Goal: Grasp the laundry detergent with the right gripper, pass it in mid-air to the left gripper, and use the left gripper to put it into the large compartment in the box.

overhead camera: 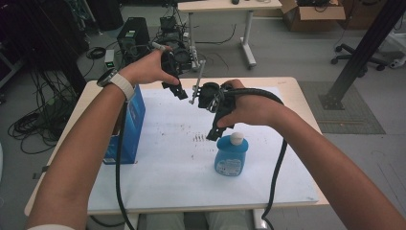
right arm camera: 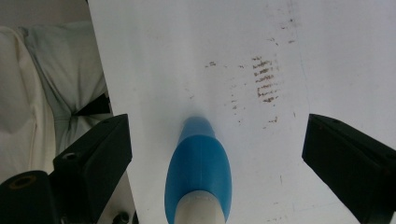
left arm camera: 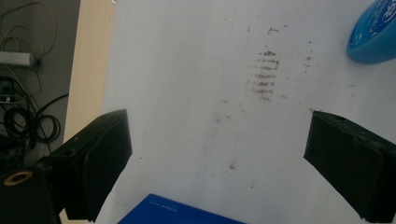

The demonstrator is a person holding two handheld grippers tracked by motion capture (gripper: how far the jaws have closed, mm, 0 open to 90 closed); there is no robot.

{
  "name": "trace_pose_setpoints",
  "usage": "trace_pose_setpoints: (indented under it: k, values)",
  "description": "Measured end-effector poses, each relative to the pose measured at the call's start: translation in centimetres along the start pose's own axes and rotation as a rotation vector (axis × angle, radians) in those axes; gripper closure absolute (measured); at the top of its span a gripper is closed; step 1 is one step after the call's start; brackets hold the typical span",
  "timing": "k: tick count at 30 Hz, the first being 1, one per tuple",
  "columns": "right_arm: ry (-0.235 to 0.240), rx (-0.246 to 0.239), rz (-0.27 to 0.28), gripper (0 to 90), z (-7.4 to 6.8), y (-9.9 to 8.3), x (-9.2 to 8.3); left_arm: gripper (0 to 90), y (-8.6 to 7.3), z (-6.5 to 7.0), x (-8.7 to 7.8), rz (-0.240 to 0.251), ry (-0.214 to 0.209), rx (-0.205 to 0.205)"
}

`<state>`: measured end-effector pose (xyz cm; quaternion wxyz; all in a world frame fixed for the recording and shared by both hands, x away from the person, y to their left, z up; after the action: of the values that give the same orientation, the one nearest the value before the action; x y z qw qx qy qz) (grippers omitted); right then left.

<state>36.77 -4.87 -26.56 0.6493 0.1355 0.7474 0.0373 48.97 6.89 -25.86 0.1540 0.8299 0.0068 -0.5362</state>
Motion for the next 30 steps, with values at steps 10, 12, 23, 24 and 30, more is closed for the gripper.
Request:
trace_pose_setpoints:
  k: [10, 12, 23, 24, 30]
  values:
    - [-0.009, 0.01, 0.041, 5.1, -0.3, -0.9, -1.3, 7.4, 0.7, 0.5, -0.1, 0.005, -0.007, -0.001]
    - [-0.014, 0.007, 0.045, 5.1, -0.3, -1.1, -1.6, 7.4, 0.7, 0.5, -0.2, 0.003, -0.008, 0.001]
    - [-0.016, 0.032, 0.064, 4.8, -0.7, -2.5, -2.9, 7.5, 0.9, 1.0, -0.8, 0.012, -0.006, -0.005]
    - [-0.017, 0.036, 0.067, 4.8, -0.7, -2.7, -3.0, 7.5, 0.8, 1.0, -0.8, 0.011, -0.002, -0.004]
    - [-0.008, 0.049, 0.073, 4.9, -0.9, -3.6, -3.3, 7.6, 0.7, 1.1, -0.9, 0.008, 0.0, -0.004]
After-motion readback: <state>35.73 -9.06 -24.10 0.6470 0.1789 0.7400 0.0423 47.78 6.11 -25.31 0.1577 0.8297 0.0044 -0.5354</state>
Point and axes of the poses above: each handheld gripper's, and its own axes: x roughly forward along the jaws, y roughly out of its top, z roughly to its right, the point moved 6 cm from there along x, roughly forward along the jaws, and after that the axes turned 11 degrees about y, right-handed, at the moved point
